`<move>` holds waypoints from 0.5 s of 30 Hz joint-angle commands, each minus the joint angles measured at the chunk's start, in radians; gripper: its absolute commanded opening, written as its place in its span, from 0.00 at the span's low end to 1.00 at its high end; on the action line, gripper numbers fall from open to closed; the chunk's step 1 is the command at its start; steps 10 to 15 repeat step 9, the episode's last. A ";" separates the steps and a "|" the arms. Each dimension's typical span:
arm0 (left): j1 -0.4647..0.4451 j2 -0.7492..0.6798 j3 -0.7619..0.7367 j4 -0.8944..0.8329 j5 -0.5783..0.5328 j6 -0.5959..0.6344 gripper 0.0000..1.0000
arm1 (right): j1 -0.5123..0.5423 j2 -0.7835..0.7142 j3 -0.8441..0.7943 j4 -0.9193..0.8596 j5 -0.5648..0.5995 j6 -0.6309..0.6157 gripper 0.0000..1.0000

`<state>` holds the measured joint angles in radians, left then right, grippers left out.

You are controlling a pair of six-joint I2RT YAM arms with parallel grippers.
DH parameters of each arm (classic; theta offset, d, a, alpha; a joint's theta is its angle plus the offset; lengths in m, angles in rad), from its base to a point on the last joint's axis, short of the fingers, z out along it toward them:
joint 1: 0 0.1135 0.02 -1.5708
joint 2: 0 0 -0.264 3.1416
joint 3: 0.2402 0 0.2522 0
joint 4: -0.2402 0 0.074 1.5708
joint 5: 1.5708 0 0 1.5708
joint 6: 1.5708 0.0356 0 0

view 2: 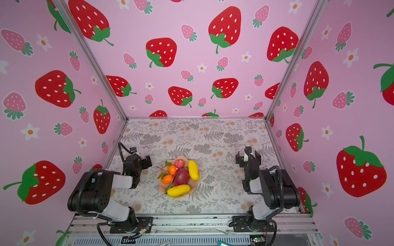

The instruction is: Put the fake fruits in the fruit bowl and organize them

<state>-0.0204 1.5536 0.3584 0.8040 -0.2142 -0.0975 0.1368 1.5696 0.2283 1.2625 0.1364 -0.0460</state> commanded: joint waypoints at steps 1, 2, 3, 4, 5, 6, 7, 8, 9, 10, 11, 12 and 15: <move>-0.043 -0.015 0.056 0.025 -0.097 0.042 0.99 | -0.011 0.003 0.029 0.007 -0.045 0.021 0.99; -0.047 -0.012 0.062 0.022 -0.133 0.036 0.99 | -0.011 0.003 0.030 0.007 -0.044 0.021 0.99; -0.047 -0.011 0.067 0.015 -0.133 0.034 0.99 | -0.011 0.003 0.030 0.006 -0.042 0.023 0.99; -0.033 -0.006 0.084 -0.017 -0.101 0.025 0.99 | -0.011 0.004 0.031 0.005 -0.038 0.023 0.99; -0.023 -0.008 0.085 -0.023 -0.088 0.020 0.99 | -0.011 0.003 0.033 0.004 -0.037 0.024 0.99; -0.021 -0.009 0.086 -0.024 -0.085 0.017 0.99 | -0.011 0.004 0.033 0.004 -0.035 0.024 0.99; -0.018 -0.007 0.084 -0.021 -0.084 0.016 0.99 | -0.012 0.004 0.034 0.004 -0.035 0.024 0.99; -0.018 -0.015 0.077 -0.016 -0.084 0.017 0.99 | -0.011 0.004 0.032 0.004 -0.035 0.024 0.99; -0.027 -0.016 0.071 -0.003 -0.109 0.015 0.99 | -0.010 0.001 0.031 0.005 -0.028 0.028 0.99; -0.027 -0.016 0.071 -0.003 -0.109 0.015 0.99 | -0.010 0.001 0.031 0.005 -0.028 0.028 0.99; -0.027 -0.016 0.071 -0.003 -0.109 0.015 0.99 | -0.010 0.001 0.031 0.005 -0.028 0.028 0.99; -0.027 -0.016 0.071 -0.003 -0.109 0.015 0.99 | -0.010 0.001 0.031 0.005 -0.028 0.028 0.99; -0.027 -0.016 0.071 -0.003 -0.109 0.015 0.99 | -0.010 0.001 0.031 0.005 -0.028 0.028 0.99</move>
